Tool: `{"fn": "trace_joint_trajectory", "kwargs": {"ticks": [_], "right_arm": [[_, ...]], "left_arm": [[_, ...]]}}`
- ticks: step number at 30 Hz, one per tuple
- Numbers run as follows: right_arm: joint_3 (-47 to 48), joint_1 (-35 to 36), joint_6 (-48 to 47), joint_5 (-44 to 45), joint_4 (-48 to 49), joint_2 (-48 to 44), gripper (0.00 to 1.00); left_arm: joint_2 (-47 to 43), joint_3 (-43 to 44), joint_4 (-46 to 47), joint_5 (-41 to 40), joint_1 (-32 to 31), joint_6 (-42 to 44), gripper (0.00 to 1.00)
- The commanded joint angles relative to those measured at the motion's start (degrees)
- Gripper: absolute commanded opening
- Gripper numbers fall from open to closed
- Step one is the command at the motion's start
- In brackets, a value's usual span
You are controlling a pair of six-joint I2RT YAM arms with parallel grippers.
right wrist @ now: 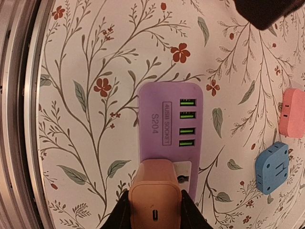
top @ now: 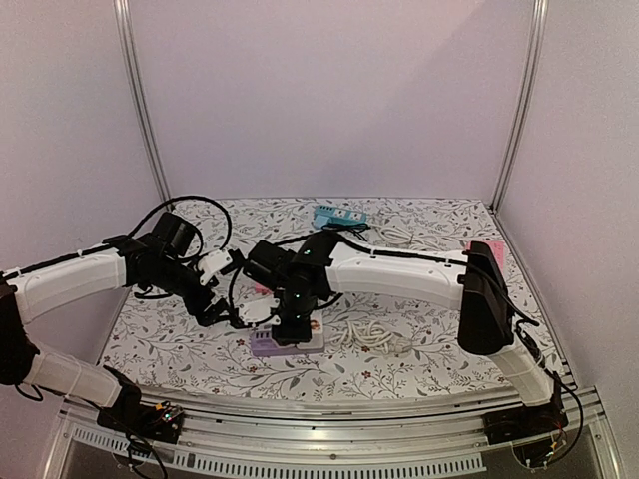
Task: Insert the plug
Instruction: Insert the plug into the socket.
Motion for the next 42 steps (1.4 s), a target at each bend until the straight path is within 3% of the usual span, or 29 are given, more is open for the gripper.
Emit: {"fn": "trace_joint_trajectory", "kwargs": {"ticks": [1,4,10,15,25,38,41,42], "right_arm": [[-8.2,-2.7,1.2,1.7,-2.9,7.6,0.00],[-10.1,-3.9,1.9,-1.9,-2.2,7.8,0.00],[-16.6,-4.4,4.9,0.1,-0.4,6.0,0.00],[-15.9,-4.4,6.5,-1.3,2.2,2.6,0.04],[-12.5,-4.3,6.3,-1.4,4.3,-4.3,0.40],[-9.4,-4.3,7.6,-3.6,6.0,-5.9,0.62],[-9.4,-4.3,8.1,-3.8,7.4,-7.4,0.80],[-9.5,-4.3,8.3,-3.9,8.0,-7.9,0.92]], "left_arm": [[0.5,1.2,-0.8,0.9,0.7,0.3,1.00],[0.8,1.7,-1.0,1.4,0.7,0.0,0.99],[0.9,1.8,-2.1,3.3,0.8,0.7,0.99],[1.9,3.1,-2.3,3.9,0.8,0.7,0.99],[2.3,2.9,-3.1,5.0,0.7,1.5,0.98],[2.1,3.1,-3.7,5.6,0.7,2.0,0.98],[2.2,3.2,-3.9,5.8,0.7,2.2,0.98],[2.3,3.3,-3.9,5.8,0.7,2.2,0.98]]}}
